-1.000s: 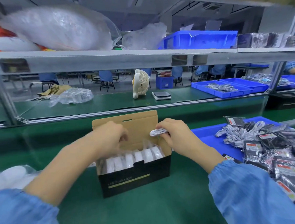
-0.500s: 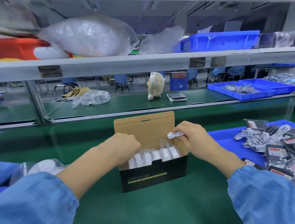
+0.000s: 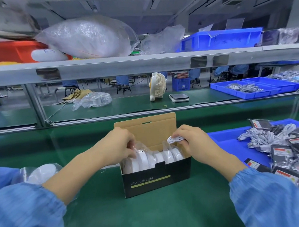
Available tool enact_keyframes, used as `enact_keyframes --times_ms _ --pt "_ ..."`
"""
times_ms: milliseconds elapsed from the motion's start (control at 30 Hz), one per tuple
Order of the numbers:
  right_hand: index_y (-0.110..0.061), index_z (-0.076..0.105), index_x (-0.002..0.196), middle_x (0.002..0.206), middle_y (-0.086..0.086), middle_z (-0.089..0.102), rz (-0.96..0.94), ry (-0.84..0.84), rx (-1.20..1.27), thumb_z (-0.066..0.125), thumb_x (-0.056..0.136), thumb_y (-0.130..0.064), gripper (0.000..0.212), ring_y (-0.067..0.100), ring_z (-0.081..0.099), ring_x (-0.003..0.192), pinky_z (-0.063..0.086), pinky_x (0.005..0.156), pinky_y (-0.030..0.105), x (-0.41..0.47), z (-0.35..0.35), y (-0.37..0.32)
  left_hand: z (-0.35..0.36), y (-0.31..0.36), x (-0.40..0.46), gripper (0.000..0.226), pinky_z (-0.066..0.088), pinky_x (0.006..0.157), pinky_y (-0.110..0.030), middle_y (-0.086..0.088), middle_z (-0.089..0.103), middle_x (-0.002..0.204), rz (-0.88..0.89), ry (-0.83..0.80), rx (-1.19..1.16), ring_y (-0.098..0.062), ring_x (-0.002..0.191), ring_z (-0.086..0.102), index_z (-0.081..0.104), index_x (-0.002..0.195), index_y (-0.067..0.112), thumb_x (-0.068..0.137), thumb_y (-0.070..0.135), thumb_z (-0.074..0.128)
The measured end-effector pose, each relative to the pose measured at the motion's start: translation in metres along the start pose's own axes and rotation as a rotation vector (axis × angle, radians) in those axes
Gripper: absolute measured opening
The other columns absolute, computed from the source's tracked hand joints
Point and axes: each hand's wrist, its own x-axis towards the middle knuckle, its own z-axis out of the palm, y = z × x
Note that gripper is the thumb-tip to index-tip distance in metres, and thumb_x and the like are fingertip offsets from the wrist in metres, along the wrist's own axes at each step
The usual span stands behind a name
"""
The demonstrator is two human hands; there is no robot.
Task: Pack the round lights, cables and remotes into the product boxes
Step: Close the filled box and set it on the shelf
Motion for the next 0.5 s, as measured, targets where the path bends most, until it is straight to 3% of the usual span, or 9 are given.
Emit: enact_keyframes --times_ms 100,167,200,267,333,400,500 --pt "-0.007 0.071 0.109 0.106 0.002 0.067 -0.071 0.190 0.057 0.062 0.088 0.002 0.025 0.025 0.063 0.093 0.047 0.089 0.039 0.002 0.000 -0.014 0.002 0.003 -0.002 0.031 0.055 0.074 -0.028 0.009 0.069 0.076 -0.060 0.013 -0.157 -0.014 0.077 0.066 0.058 0.088 0.030 0.077 0.006 0.076" --pt "-0.006 0.072 0.105 0.101 0.003 0.069 -0.138 0.310 0.202 0.066 0.084 0.004 0.023 0.019 0.063 0.089 0.049 0.085 0.030 0.003 0.000 -0.035 0.006 0.006 -0.001 0.053 0.054 0.082 -0.032 0.005 0.071 0.088 -0.089 -0.025 -0.149 -0.016 0.086 0.065 0.050 0.124 0.029 0.081 0.004 0.070" --pt "-0.007 0.072 0.103 0.098 0.002 0.070 -0.157 0.347 0.287 0.069 0.084 0.001 0.021 0.016 0.064 0.087 0.050 0.083 0.026 0.005 0.002 -0.046 0.007 0.008 0.000 0.057 0.054 0.084 -0.036 0.001 0.069 0.094 -0.105 -0.028 -0.098 -0.019 0.090 0.064 0.044 0.131 0.025 0.082 0.007 0.068" --pt "-0.017 0.071 0.099 0.093 -0.004 0.072 -0.080 0.305 0.502 0.070 0.086 -0.009 0.014 0.010 0.068 0.084 0.054 0.080 0.027 0.007 0.010 -0.067 0.010 0.013 0.000 0.040 0.054 0.081 -0.041 -0.005 0.065 0.099 -0.127 0.013 0.058 -0.027 0.091 0.063 0.044 0.121 0.018 0.085 0.013 0.062" --pt "-0.022 0.066 0.097 0.090 -0.006 0.074 0.109 0.136 0.733 0.064 0.092 -0.019 0.006 0.010 0.072 0.083 0.057 0.082 0.038 0.009 0.022 -0.079 0.011 0.014 -0.003 0.016 0.052 0.068 -0.036 -0.002 0.061 0.089 -0.141 0.104 0.139 -0.026 0.082 0.062 0.048 0.093 0.018 0.083 0.017 0.060" --pt "-0.022 0.063 0.098 0.091 -0.002 0.074 0.231 -0.007 0.775 0.058 0.096 -0.027 0.008 0.018 0.072 0.088 0.055 0.087 0.046 0.011 0.034 -0.081 0.009 0.008 -0.007 0.019 0.040 0.054 -0.029 0.003 0.055 0.072 -0.174 0.130 0.101 -0.021 0.069 0.056 0.044 0.069 0.022 0.076 0.016 0.061" --pt "-0.023 0.064 0.100 0.089 -0.001 0.074 0.230 -0.104 0.696 0.056 0.097 -0.032 0.013 0.020 0.070 0.089 0.054 0.086 0.043 0.016 0.041 -0.078 0.011 0.000 -0.016 0.027 0.029 0.047 -0.028 0.005 0.045 0.055 -0.182 0.160 0.023 -0.019 0.055 0.043 0.036 0.057 0.019 0.071 0.014 0.058"
